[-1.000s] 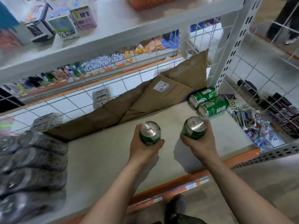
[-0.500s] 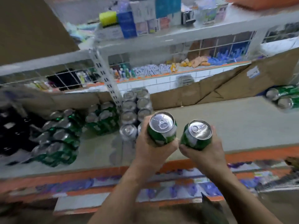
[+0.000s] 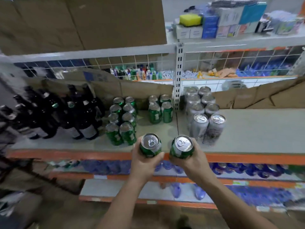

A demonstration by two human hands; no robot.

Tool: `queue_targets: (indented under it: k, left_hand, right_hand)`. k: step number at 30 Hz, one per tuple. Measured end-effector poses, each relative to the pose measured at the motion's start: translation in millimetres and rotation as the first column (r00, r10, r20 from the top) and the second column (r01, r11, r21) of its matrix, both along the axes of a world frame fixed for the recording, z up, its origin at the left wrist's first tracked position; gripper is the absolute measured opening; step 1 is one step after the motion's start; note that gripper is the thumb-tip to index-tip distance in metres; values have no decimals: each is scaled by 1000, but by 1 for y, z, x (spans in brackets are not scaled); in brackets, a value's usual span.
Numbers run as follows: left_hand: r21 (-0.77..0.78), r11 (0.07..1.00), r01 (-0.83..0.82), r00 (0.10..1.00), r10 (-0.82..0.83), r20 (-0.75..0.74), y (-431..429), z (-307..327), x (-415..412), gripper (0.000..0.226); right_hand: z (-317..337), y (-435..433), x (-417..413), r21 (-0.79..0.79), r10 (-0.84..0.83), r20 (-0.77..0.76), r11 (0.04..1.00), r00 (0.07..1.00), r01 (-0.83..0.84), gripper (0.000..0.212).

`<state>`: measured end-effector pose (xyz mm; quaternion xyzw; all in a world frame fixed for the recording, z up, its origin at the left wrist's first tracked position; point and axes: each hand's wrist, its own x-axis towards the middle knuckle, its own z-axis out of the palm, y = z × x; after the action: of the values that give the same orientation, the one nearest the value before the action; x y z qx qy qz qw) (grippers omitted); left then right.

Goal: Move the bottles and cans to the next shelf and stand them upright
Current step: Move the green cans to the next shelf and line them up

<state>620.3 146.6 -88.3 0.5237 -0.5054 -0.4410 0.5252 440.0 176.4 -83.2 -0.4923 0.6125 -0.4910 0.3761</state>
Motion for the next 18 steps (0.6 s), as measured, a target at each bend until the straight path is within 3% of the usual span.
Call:
queue_targets:
  k: [5,12,16,18]
  left_hand:
    - [145,989,5,998,-14,60,-51,-32,-1,72]
    - [254,967,1,976,-57,211,-133,-55,-23,64]
    - [253,967,39,963,-104,248,-159,-62,-29,69]
    - [248,968,42,952,-114,284,-163,-70,-24,74]
  right_hand:
    - [-31,-54,8,100,-35,-21,994,999,37,59]
    - [-68,-141,7,166,9,-100,986,995,7,61]
    - [-77,-171,3,64,-22,-66,998,998,26,51]
    - [-90,-176,-1,65,-16,-117,998,993,24,74]
